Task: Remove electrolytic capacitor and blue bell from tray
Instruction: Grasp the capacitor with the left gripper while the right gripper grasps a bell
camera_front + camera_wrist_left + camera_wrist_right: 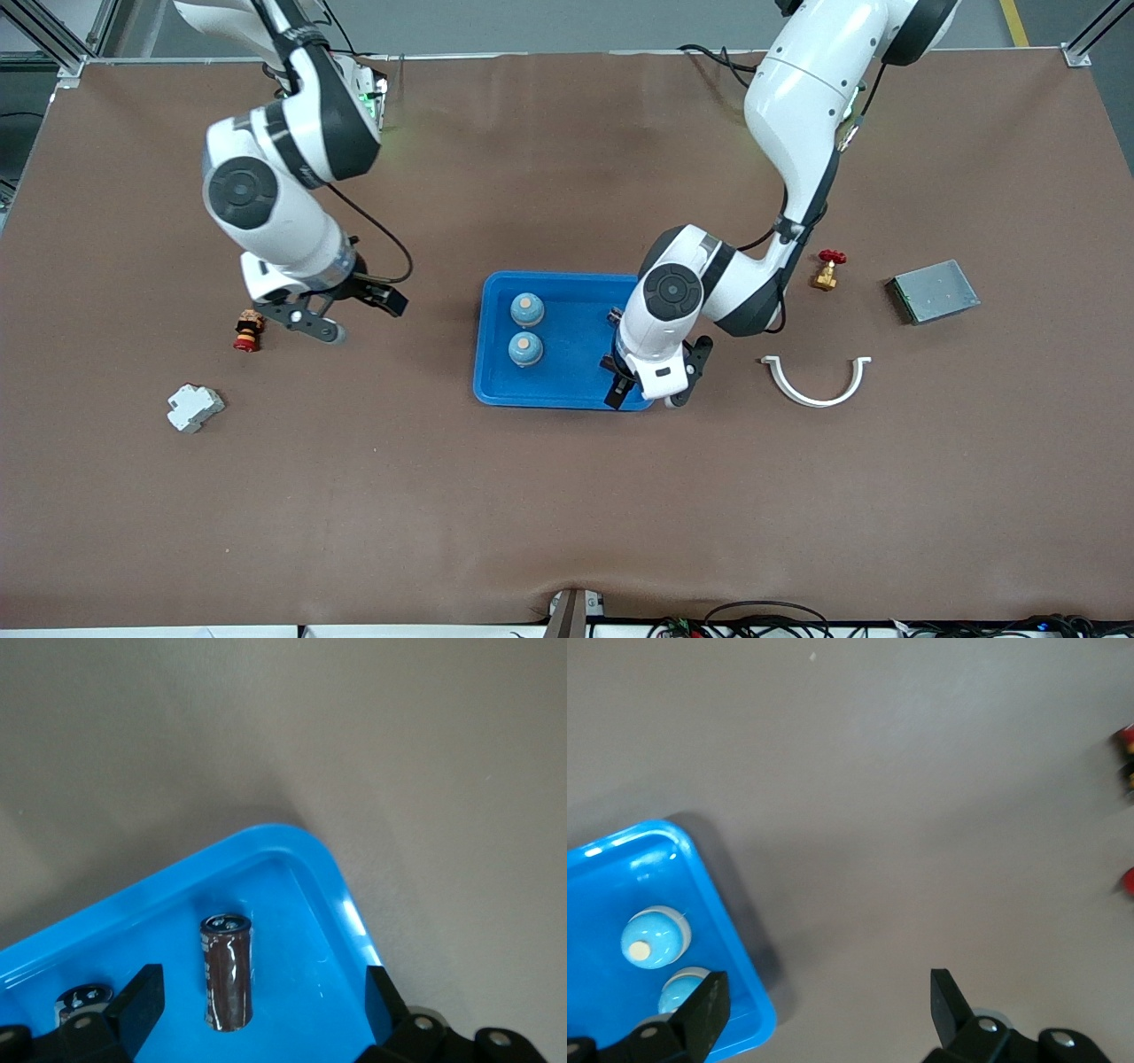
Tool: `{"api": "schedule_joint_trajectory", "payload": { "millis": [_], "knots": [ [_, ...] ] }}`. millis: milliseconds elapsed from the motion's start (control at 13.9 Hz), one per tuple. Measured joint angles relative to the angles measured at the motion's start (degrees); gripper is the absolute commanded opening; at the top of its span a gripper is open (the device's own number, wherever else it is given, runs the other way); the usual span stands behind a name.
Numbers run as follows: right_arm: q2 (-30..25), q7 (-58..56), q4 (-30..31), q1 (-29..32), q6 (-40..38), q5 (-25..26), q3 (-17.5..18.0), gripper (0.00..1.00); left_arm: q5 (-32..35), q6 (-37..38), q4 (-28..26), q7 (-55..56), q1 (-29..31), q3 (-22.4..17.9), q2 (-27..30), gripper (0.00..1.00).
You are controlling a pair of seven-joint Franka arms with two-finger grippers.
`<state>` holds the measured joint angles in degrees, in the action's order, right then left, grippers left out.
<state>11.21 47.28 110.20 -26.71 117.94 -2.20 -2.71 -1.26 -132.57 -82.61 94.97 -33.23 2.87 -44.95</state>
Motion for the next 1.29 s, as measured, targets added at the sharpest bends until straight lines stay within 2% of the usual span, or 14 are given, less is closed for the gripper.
{"api": "schedule_joint_trajectory", "payload": {
  "millis": [575,719,1079,1294],
  "knots": [
    [10.68,16.86,0.26,-9.92,14.18,-0.55,0.06,1.00,0.30,-0.12,0.01,0.00,-1.37,-0.05,-2.29,1.00],
    [12.85,19.37,0.26,-11.87,16.88,-2.12,0.05,1.00,0.79,-0.12,0.01,0.00,-1.37,-0.10,-2.53,1.00],
    [14.85,20.01,0.22,-14.20,19.49,-6.52,0.03,1.00,2.32,-0.14,0.02,0.00,-1.36,-0.18,-3.42,1.00],
    [16.17,21.10,0.24,-15.17,21.76,-7.13,0.03,1.00,2.38,-0.76,0.02,0.00,-1.37,-0.18,-3.48,1.00]
  ]
}}
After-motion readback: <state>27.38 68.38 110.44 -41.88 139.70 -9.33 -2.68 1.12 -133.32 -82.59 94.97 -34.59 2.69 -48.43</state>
